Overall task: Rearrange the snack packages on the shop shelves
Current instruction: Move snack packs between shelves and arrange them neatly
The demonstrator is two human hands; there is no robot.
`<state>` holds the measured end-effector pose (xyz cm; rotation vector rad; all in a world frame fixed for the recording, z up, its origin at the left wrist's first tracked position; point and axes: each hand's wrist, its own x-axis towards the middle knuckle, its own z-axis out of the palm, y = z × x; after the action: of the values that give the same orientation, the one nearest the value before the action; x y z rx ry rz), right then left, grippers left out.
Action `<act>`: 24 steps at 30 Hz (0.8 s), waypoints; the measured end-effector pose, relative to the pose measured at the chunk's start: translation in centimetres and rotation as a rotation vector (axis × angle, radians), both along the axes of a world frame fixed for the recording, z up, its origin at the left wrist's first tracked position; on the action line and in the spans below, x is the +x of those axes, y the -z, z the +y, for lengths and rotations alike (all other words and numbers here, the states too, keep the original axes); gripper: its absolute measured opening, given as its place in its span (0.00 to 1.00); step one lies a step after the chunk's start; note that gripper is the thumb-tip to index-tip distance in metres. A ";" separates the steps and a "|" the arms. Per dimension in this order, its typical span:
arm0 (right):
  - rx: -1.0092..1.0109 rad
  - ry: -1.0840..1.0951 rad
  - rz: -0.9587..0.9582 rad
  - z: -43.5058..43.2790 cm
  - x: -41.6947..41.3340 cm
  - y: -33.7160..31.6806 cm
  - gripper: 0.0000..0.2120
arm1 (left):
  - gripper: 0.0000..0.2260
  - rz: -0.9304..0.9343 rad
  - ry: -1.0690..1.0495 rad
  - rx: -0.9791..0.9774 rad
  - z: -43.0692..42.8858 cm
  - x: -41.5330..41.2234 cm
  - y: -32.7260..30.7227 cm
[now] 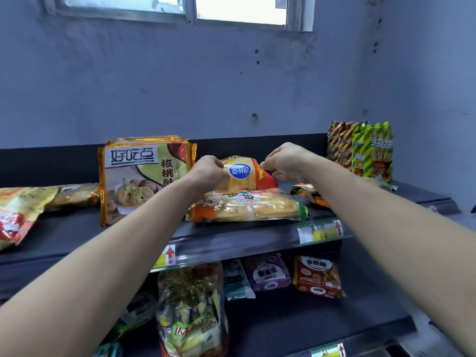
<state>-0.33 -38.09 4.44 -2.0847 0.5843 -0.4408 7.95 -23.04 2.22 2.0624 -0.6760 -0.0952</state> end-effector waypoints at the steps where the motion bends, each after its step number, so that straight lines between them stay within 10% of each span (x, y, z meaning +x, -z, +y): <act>1: -0.018 -0.008 0.014 -0.4 0.5 0.0 0.10 | 0.14 0.007 -0.003 0.031 -0.4 0.1 -0.1; 17: -0.264 -0.199 0.338 -3.6 3.8 0.4 0.16 | 0.07 0.013 -0.197 0.408 -4.0 1.5 -0.3; 24: -0.091 -0.121 0.114 -4.9 5.1 1.1 0.06 | 0.18 0.050 -0.221 0.020 -5.8 1.6 -0.8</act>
<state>4.78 -43.02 3.37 -2.2291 0.5093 -0.2855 9.51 -28.85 3.04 2.1326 -0.4154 -0.0266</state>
